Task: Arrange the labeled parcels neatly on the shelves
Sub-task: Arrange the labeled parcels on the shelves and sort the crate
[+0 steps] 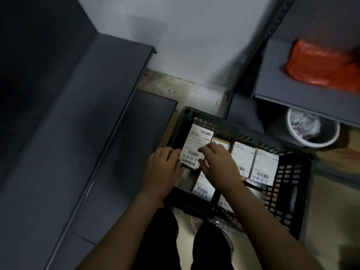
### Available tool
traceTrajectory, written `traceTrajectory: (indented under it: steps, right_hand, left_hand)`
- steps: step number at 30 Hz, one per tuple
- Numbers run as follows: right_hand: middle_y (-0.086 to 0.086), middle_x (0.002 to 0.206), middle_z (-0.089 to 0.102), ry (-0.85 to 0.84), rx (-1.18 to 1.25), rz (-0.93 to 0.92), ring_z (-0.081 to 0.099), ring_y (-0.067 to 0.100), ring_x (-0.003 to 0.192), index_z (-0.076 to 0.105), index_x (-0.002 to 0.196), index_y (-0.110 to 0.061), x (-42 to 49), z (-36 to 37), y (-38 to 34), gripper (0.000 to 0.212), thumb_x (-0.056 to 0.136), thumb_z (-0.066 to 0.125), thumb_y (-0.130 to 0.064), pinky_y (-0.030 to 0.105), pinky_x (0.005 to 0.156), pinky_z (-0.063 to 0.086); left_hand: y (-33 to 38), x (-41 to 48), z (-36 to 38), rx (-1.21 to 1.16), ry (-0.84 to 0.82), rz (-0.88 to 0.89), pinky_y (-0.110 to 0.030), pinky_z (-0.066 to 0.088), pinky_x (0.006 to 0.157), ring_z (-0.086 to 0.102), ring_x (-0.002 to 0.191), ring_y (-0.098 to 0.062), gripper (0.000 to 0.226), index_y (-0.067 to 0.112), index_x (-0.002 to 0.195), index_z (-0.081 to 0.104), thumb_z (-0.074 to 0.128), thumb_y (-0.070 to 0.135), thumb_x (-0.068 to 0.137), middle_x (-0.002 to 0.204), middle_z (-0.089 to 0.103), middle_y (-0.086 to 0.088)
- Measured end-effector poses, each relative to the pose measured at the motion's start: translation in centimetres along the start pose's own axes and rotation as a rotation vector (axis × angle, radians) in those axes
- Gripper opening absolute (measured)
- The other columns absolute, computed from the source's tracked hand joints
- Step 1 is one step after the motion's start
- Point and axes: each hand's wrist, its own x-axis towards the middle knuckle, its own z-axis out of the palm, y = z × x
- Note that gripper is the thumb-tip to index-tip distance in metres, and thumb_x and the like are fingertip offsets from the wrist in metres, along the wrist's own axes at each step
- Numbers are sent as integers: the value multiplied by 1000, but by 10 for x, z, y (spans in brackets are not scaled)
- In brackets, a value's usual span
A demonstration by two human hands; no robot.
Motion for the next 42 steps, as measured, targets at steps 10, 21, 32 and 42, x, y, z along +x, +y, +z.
traceTrajectory:
  steps: [10, 21, 32, 42]
  right_hand:
    - [11, 98, 62, -52, -9, -580, 56, 32, 85, 65, 99, -9, -29, -41, -133, 19, 81, 63, -13, 42, 70, 50]
    - [3, 96, 64, -256, 9, -1242, 61, 25, 90, 69, 101, -15, -151, -18, -321, 25, 78, 77, -20, 36, 79, 52]
    - [2, 108, 62, -468, 29, -1729, 56, 25, 104, 64, 114, -17, -362, 36, -474, 27, 88, 68, -23, 39, 88, 49]
    - [0, 125, 54, -589, 58, -1954, 46, 22, 120, 54, 129, -21, -574, 78, -602, 34, 97, 55, -29, 36, 99, 38]
  left_hand:
    - [21, -143, -121, 198, 232, -426, -37, 48, 77, 59, 90, -26, 34, 11, 108, 66, 46, 31, 89, 99, 64, -6]
    - [60, -370, -204, 422, 479, -1044, -37, 47, 76, 54, 97, -23, 33, 19, 115, 61, 47, 34, 89, 108, 58, -2]
    - [131, -611, -233, 576, 687, -1469, -37, 47, 81, 54, 98, -24, 33, 17, 116, 61, 52, 34, 90, 109, 58, -3]
    - [181, -832, -279, 720, 700, -1657, -37, 49, 78, 59, 95, -28, 33, 14, 112, 63, 74, 22, 82, 107, 60, -5]
